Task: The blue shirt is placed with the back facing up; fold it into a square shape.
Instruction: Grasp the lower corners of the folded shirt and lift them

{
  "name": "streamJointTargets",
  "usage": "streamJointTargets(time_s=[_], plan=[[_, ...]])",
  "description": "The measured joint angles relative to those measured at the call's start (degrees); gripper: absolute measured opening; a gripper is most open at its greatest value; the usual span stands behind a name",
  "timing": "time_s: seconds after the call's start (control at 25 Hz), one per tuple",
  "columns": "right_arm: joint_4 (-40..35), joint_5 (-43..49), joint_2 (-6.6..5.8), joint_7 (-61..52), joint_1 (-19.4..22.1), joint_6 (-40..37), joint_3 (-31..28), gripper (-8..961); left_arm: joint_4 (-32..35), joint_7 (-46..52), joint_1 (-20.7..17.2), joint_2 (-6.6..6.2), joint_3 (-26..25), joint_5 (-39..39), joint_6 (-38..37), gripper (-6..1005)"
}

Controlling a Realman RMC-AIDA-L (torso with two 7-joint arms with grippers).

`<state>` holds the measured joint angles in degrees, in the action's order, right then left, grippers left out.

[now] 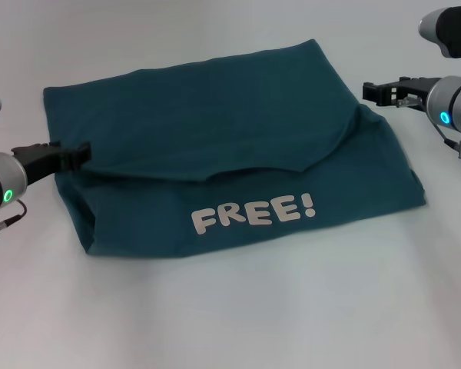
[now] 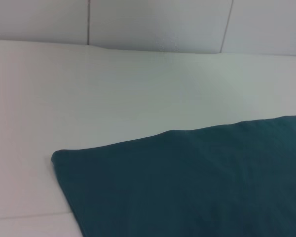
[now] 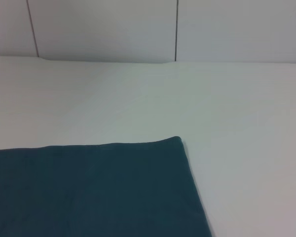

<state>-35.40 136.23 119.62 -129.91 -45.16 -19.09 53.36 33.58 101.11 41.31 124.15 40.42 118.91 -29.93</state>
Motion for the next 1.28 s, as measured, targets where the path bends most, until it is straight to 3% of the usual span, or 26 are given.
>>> streamJointTargets(time_s=[0.2,0.32,0.4,0.56,0.6,0.64,0.88,1.12,1.28], plan=[[-0.10,0.00,0.08,0.00,0.36,-0.88,0.05,646,1.10,0.36,-0.57,-0.05,-0.01,-0.09,-0.69,548],[-1.50,0.01,-0.08,0.00,0.87,-4.80,-0.44,783,3.67,1.30,-2.09,-0.35,0.00,0.23,-6.16,648],[-4.34,0.01,-0.18,-0.04,1.98,-8.93,-0.90,874,6.36,4.60,-3.53,-1.08,0.03,1.72,-13.08,715],[-12.07,0.01,0.04,-0.16,5.05,-17.22,-1.28,909,14.59,16.58,-7.51,-3.08,-0.01,6.60,-28.36,890],[-15.32,0.09,-0.17,-0.26,6.23,-22.24,-1.29,918,19.31,20.41,-9.58,-3.42,0.00,8.46,-34.80,934],[-15.32,0.09,-0.17,-0.26,6.23,-22.24,-1.29,919,21.60,21.74,-10.56,-3.44,-0.15,9.36,-37.80,934],[-24.26,0.82,-1.35,0.40,8.03,-39.31,-1.31,921,27.35,22.96,-14.36,-2.86,-0.53,10.92,-46.99,936],[-28.34,0.99,-1.60,0.06,8.25,-47.30,-1.42,920,28.75,16.39,-15.94,-0.68,0.00,10.85,-49.72,936],[-29.72,0.99,-1.63,-0.30,8.16,-51.15,-1.49,919,28.24,14.38,-16.26,-0.30,0.14,11.06,-50.17,936]])
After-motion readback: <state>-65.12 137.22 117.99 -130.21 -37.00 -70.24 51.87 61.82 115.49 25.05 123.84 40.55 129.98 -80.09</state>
